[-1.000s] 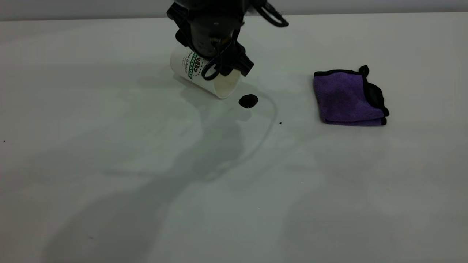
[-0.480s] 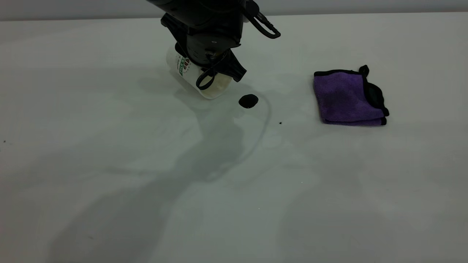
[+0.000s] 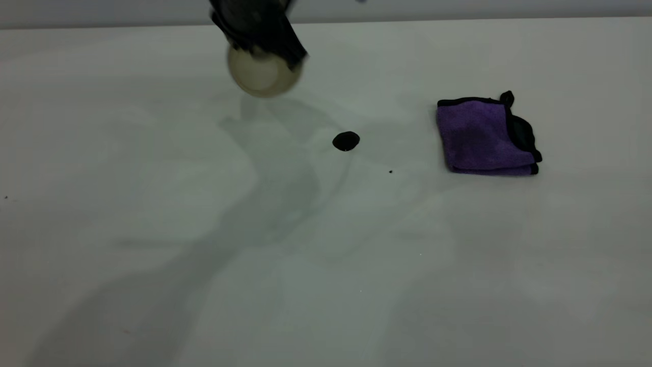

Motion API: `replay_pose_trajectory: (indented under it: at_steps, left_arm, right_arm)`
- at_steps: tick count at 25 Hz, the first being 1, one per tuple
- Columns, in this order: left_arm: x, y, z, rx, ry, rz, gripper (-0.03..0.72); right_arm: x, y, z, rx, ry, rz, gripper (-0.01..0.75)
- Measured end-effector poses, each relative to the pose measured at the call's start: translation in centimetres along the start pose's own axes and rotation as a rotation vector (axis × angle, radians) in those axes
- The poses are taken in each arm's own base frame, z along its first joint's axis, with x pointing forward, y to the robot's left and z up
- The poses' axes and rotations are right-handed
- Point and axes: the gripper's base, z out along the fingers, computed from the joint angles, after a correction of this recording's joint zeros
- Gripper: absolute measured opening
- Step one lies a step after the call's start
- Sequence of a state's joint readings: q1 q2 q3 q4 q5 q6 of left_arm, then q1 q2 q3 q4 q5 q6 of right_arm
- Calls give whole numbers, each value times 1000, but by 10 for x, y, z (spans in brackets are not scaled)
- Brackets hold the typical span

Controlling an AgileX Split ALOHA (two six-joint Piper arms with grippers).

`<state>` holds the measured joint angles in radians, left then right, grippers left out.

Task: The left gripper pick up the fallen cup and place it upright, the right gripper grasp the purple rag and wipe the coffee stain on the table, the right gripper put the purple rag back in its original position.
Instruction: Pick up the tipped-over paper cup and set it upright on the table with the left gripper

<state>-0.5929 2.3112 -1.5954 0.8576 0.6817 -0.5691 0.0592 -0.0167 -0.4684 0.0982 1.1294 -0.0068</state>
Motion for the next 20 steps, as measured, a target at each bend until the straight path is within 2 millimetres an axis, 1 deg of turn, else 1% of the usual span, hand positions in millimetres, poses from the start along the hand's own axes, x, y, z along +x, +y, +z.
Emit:
replay_pose_trajectory:
  at_steps: [3, 5, 7, 9, 12, 14, 16, 20]
  left_arm:
    - [5, 31, -1, 136, 76, -55, 0]
    - [9, 47, 5, 261, 131, -107, 0]
    - [11, 58, 10, 382, 155, -112, 0]
    - [10, 67, 13, 497, 164, -153, 0]
    - [9, 76, 24, 599, 191, -202, 0]
    - [10, 80, 34, 626, 223, -217, 0]
    - [12, 78, 46, 642, 272, -216, 0]
    - [12, 68, 64, 667, 333, -200, 0]
  right_arm:
    - [0, 0, 0, 0, 0, 0, 419]
    - [0, 0, 0, 0, 0, 0, 419]
    - [0, 0, 0, 0, 0, 0, 419]
    - [0, 0, 0, 0, 0, 0, 419]
    - [0, 0, 0, 0, 0, 0, 419]
    - [0, 0, 0, 0, 0, 0, 419]
    - [0, 0, 0, 0, 0, 0, 419]
    - [0, 0, 0, 0, -1, 0, 419]
